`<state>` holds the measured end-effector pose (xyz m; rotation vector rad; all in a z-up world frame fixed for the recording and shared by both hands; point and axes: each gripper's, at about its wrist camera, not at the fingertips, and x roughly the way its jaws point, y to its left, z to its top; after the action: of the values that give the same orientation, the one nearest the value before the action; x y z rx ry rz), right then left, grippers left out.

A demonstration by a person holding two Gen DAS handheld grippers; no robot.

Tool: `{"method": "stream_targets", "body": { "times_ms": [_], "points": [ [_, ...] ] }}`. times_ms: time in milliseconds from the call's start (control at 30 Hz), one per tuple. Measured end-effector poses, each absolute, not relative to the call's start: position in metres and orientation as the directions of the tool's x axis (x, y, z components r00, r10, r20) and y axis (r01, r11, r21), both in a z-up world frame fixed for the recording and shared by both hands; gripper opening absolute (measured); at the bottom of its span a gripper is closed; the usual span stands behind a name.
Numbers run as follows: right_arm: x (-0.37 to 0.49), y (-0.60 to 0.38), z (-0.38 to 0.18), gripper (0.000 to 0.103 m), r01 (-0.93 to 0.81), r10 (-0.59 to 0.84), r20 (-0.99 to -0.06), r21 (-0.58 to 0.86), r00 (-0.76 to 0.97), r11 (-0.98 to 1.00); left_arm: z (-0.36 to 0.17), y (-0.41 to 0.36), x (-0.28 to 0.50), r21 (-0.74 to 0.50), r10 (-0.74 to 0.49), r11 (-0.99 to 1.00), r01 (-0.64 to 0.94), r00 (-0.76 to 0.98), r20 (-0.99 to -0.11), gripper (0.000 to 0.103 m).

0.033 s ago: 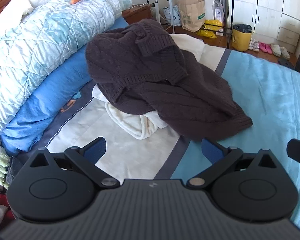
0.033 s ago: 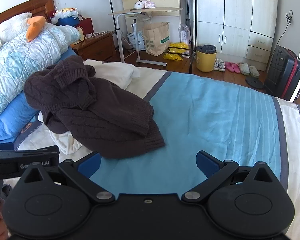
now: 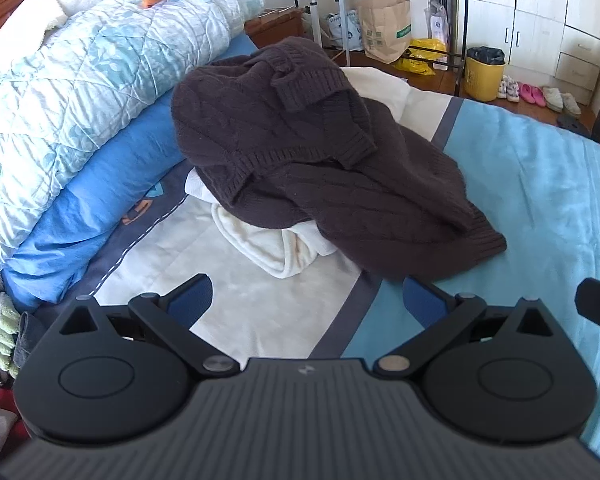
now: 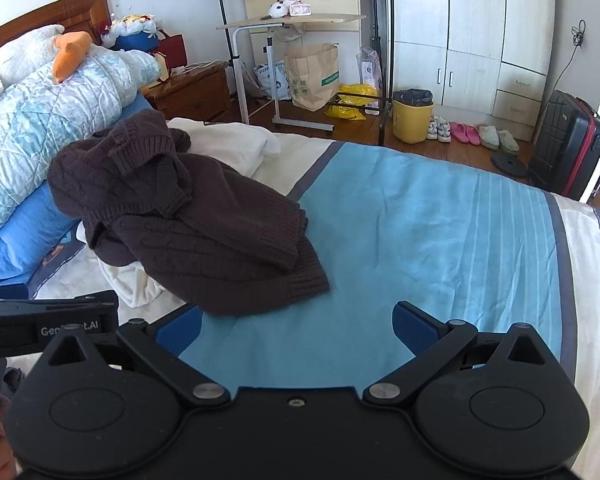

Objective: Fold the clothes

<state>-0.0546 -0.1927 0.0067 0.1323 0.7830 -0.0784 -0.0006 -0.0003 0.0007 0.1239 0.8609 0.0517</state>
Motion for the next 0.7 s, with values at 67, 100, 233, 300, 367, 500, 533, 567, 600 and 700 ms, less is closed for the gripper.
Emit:
{"method": "stream_targets", "body": {
  "times_ms": [67,100,233,300,367,500,533,567,600,700],
  "points": [
    [-0.0565,-0.1934,0.0062,0.103,0.118,-0.017,-0.706,0.095,0.708,0.988,0.0022,-0.0008,-0.0019,0.126,0.091,0.992,0.006,0.659,-0.747,0.103],
    [-0.0574,-0.1938,0.0059,0.103,0.118,-0.015,-0.705,0.098,0.709,0.988,0.0029,-0.001,-0.0025,0.124,0.089,0.992,0.007,0.663,-0.743,0.103],
    [-0.0612,-0.1953,0.0049,0.103,0.115,-0.006,-0.701,0.108,0.713,0.987,0.0057,-0.002,-0.005,0.117,0.08,0.993,0.01,0.679,-0.73,0.103],
    [-0.0585,-0.1914,0.0048,0.103,0.115,-0.013,-0.712,0.096,0.702,0.989,0.0071,-0.0026,-0.0062,0.114,0.075,0.993,0.011,0.687,-0.723,0.103],
    [-0.0565,-0.1902,0.0061,0.103,0.111,-0.016,-0.718,0.085,0.696,0.99,0.0086,-0.0031,-0.0074,0.111,0.071,0.994,0.013,0.694,-0.716,0.103],
    [-0.0564,-0.188,0.0082,0.103,0.1,-0.013,-0.718,0.079,0.696,0.992,0.0104,-0.0035,-0.0082,0.102,0.059,0.995,0.02,0.698,-0.714,0.103],
    [-0.0568,-0.1881,0.0082,0.103,0.1,-0.012,-0.718,0.08,0.696,0.992,0.0108,-0.0035,-0.0082,0.1,0.056,0.995,0.022,0.697,-0.715,0.103],
    [-0.0571,-0.1884,0.0082,0.103,0.1,-0.012,-0.718,0.08,0.696,0.992,0.0111,-0.0035,-0.0081,0.097,0.053,0.995,0.025,0.697,-0.715,0.103],
    [-0.0572,-0.1888,0.0081,0.103,0.101,-0.013,-0.718,0.08,0.695,0.992,0.0113,-0.0032,-0.0083,0.094,0.049,0.995,0.027,0.695,-0.717,0.103],
    [-0.0558,-0.1879,0.0082,0.103,0.101,-0.013,-0.721,0.079,0.693,0.992,0.0091,-0.0034,-0.0086,0.089,0.044,0.996,0.03,0.689,-0.723,0.103]
  ]
}}
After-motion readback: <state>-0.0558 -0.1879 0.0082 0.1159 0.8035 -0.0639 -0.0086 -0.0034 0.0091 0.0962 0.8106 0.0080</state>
